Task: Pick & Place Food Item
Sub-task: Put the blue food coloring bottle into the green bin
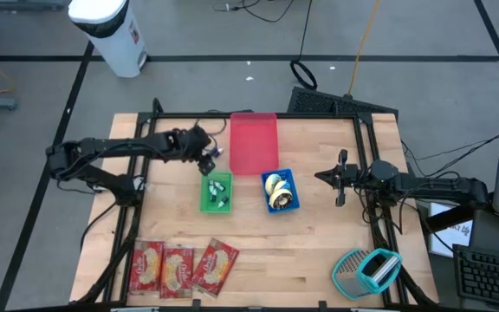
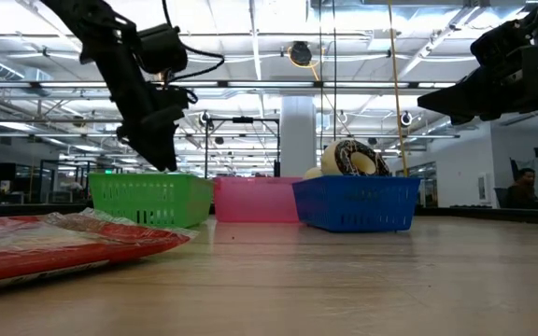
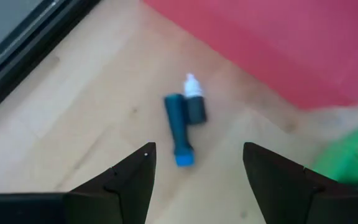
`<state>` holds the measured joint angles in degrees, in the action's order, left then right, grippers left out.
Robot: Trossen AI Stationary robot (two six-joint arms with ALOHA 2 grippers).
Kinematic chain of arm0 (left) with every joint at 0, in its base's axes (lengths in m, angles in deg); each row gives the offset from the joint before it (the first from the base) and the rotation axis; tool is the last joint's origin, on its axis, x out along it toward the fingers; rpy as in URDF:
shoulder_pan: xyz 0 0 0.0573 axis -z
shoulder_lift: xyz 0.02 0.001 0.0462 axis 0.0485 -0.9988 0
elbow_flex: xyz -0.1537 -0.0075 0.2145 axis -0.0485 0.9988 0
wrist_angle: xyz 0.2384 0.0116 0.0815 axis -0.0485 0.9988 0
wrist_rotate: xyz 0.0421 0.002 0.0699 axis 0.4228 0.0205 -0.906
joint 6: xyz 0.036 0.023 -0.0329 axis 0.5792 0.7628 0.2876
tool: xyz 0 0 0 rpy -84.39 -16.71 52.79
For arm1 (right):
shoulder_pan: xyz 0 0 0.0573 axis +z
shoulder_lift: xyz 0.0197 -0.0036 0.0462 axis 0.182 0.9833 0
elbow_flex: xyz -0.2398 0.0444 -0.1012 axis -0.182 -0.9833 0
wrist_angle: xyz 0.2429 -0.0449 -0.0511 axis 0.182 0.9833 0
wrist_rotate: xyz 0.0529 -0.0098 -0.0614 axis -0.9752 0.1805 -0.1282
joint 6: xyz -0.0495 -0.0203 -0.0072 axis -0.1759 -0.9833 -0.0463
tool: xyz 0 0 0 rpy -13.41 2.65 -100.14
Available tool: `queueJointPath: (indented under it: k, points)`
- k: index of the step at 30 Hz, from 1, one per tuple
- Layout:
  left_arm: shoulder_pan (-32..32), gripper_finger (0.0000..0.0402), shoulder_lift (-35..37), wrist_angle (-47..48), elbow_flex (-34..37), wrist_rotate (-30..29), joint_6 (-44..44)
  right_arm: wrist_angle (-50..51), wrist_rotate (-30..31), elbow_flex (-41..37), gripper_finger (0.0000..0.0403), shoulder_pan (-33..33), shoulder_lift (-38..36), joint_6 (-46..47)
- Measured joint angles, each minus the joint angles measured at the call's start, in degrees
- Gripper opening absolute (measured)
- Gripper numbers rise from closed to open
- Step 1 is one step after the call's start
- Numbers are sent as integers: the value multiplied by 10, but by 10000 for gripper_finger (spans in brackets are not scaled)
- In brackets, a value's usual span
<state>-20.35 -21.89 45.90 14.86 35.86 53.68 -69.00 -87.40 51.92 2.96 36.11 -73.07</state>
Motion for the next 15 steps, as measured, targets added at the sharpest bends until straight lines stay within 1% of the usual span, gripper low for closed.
queueJointPath:
  k: [4,7,11,15]
  points:
    - [-53,243,-21,-30,0,43,14,0,0,0,4,0,0,0]
    - [-81,243,-59,-47,-1,68,30,0,0,0,4,0,0,0]
    - [-102,244,-117,-68,-1,69,34,0,0,0,4,0,0,0]
    - [-112,244,-161,-81,-1,70,27,0,0,0,4,0,0,0]
